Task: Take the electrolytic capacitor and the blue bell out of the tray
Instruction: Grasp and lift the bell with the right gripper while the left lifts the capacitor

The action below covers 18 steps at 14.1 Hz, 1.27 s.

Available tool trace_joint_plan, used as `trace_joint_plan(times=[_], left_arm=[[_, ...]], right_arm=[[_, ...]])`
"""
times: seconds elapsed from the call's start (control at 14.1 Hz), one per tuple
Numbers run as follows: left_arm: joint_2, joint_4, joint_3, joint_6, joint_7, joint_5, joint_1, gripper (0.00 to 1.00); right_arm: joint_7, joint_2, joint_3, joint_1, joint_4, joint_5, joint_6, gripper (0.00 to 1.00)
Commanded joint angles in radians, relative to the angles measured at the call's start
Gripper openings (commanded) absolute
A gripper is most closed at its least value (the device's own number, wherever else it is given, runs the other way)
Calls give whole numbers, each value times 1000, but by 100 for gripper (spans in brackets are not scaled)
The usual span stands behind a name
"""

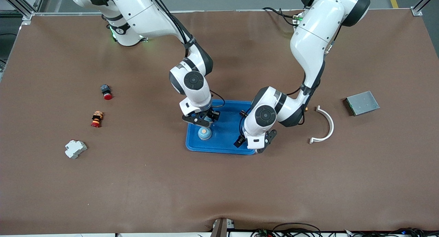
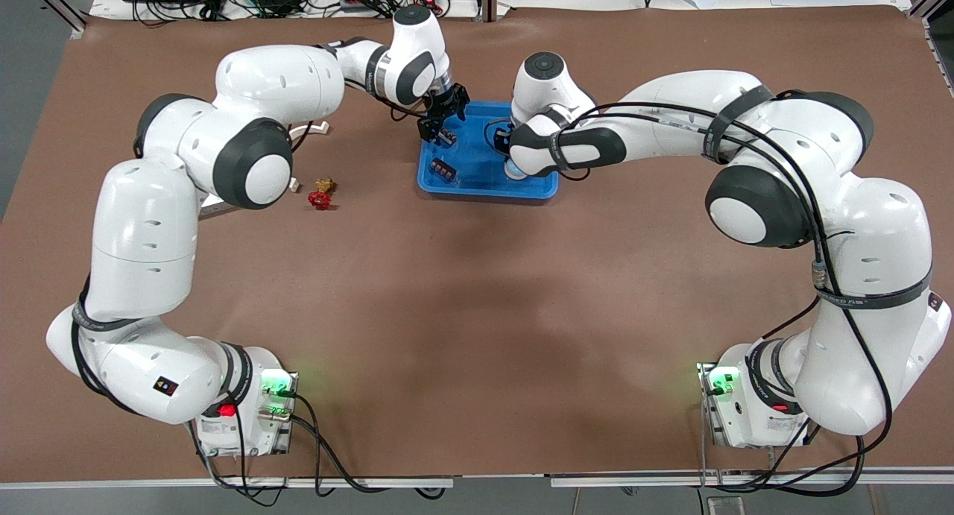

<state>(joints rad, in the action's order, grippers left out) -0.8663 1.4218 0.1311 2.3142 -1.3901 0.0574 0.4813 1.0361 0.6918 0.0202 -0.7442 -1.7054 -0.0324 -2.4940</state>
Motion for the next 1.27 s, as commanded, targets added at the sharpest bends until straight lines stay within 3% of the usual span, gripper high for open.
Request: trace_joint_plan(times=[0.0,0.14,0.5,0.64,0.78,0.92,1.2], left_arm=[[-11,-18,-8,8,-18,-17,10,100],[-11,-18,-8,8,-18,-17,10,100],[-10,-18,-8,8,-18,-17,10,55],[-11,-18,-8,8,-36,-17,10,37],[-10,-18,-8,8,-50,-16,8,28],[-7,-20,-8,8,-55,-16,8,11],[15,-20,-7,-1,-55,-14,7,6]], right_arm=[[16,0,4,-11,35,0,36,0],[-4,-47,4,0,35,5,117,0],[-308,-231,9,130,-22,5,334,0],[-443,-322,9,198,-126,5,322,0],[-563,-389,10,268,-230,5,287,0],[-698,-435,9,368,-336,5,206,0],[-899,-474,4,508,-442,-11,147,0]])
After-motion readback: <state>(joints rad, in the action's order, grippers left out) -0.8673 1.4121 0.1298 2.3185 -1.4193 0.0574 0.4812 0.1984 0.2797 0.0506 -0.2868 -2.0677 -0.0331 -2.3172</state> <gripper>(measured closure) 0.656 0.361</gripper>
